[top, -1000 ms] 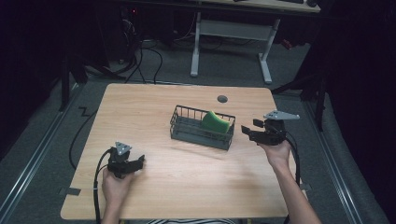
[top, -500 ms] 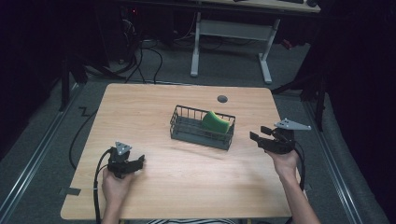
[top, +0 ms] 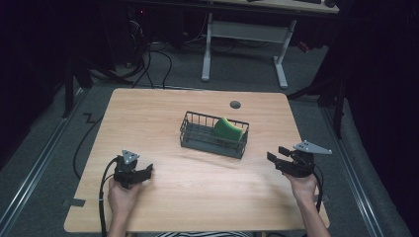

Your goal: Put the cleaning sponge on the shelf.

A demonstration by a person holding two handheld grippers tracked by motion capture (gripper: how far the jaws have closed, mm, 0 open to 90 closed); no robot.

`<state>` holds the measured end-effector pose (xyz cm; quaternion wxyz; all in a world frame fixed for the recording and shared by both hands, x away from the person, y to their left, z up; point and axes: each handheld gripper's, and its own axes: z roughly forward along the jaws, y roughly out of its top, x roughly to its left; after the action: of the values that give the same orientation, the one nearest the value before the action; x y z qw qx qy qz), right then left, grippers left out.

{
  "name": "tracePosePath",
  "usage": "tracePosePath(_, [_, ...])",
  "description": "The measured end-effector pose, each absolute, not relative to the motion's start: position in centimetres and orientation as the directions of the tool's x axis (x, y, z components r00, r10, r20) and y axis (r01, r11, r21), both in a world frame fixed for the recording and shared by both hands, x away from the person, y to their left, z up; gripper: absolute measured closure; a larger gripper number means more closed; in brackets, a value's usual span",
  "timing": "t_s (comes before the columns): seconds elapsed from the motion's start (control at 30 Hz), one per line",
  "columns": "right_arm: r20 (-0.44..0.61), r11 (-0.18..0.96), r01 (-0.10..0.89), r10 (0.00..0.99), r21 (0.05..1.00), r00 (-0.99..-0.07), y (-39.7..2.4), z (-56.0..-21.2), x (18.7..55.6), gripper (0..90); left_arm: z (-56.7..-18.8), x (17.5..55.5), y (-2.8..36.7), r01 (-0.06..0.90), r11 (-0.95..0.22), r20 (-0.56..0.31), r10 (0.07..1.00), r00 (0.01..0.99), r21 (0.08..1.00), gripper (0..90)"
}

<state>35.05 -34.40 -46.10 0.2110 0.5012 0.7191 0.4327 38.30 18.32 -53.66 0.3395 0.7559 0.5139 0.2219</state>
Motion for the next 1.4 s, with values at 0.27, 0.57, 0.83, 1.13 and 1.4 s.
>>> tracePosePath(0.27, [0.085, 0.147, 0.535, 0.918, 0.832, -0.386, -34.1, -48.1, 34.0, 39.3, -53.7, 38.3, 18.3, 0.626, -0.241, -0.014, 0.928, 0.373, 0.741, 27.6])
tracePosePath(0.57, [0.112, 0.136, 0.570, 0.918, 0.811, -0.380, -33.6, -50.6, 33.5, 38.8, -53.7, 38.3, 18.3, 0.626, -0.241, -0.013, 0.928, 0.373, 0.741, 27.6])
tracePosePath(0.83, [0.068, 0.190, 0.592, 0.920, 0.783, -0.386, -32.6, -51.8, 33.6, 37.1, -53.7, 38.3, 18.3, 0.626, -0.241, -0.014, 0.928, 0.373, 0.741, 27.6])
tracePosePath(1.13, [0.047, 0.228, 0.617, 0.917, 0.753, -0.397, -32.0, -52.7, 34.1, 35.8, -53.7, 38.3, 18.3, 0.626, -0.241, -0.014, 0.928, 0.373, 0.741, 27.6])
tracePosePath(1.4, [0.048, 0.247, 0.629, 0.910, 0.737, -0.412, -31.2, -53.0, 34.6, 34.6, -53.7, 38.3, 18.3, 0.627, -0.241, -0.014, 0.928, 0.373, 0.740, 27.6])
